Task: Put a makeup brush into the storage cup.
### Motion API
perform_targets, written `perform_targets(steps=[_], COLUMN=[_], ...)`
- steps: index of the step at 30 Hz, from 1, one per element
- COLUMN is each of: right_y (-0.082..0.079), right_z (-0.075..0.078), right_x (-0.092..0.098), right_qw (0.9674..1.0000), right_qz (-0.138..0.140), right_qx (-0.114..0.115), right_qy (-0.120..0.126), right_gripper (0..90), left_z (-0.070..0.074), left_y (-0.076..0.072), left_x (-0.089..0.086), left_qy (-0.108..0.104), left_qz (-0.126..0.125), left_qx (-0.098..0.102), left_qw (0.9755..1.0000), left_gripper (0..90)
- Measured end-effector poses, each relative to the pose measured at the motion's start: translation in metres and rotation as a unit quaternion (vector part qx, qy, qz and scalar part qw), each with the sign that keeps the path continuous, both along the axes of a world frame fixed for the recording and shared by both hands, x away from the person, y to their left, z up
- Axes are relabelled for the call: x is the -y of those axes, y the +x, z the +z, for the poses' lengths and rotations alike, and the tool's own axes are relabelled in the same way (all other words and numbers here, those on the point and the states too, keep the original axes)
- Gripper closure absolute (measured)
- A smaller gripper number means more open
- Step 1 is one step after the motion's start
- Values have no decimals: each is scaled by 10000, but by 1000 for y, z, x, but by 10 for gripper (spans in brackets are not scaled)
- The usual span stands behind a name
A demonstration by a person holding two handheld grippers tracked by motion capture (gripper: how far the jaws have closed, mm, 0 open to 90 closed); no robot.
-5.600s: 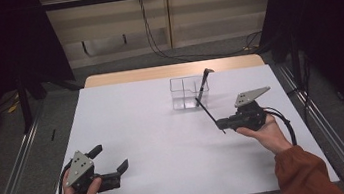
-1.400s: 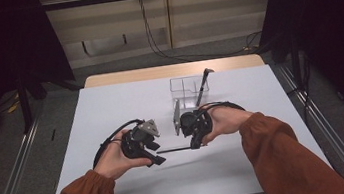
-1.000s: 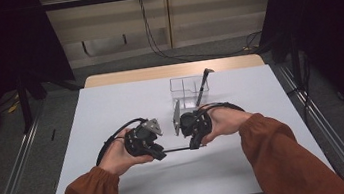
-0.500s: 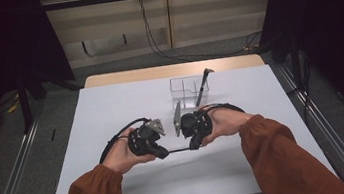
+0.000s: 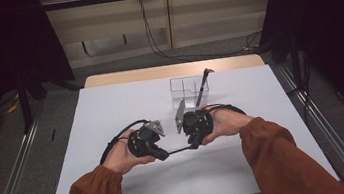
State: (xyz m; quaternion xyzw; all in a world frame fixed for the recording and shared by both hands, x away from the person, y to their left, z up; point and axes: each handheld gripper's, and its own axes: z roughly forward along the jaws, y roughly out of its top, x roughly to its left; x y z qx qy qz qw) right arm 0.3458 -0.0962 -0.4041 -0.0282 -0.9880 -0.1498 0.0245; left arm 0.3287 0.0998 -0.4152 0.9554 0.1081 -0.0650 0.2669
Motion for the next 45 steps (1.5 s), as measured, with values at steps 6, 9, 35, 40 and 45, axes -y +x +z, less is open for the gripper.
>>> perform_targets(steps=[6, 9, 35, 40, 45], right_y=[1, 1, -4, -5, -8], right_z=[-1, -1, -2, -1, -4], right_x=[7, 10, 65, 77, 89], right_qw=[9995, 9990, 9798, 9725, 9656], right_qz=[-233, -295, -1452, -1727, -1953], right_qx=[16, 39, 285, 394, 397], right_qy=[227, 333, 1344, 1512, 1671], right_gripper=[579, 513, 121, 87, 63], left_z=[-3, -1, -5, -8, -9], left_y=[-1, 0, -5, -6, -8], left_x=[-3, -6, -40, -47, -56], left_qy=[-68, -97, -427, -499, -640], left_qz=[116, 151, 644, 719, 839], left_qx=[2, -2, 32, 23, 6], left_qw=[9999, 9998, 9970, 9962, 9944], left_gripper=[857, 858, 857, 857, 857])
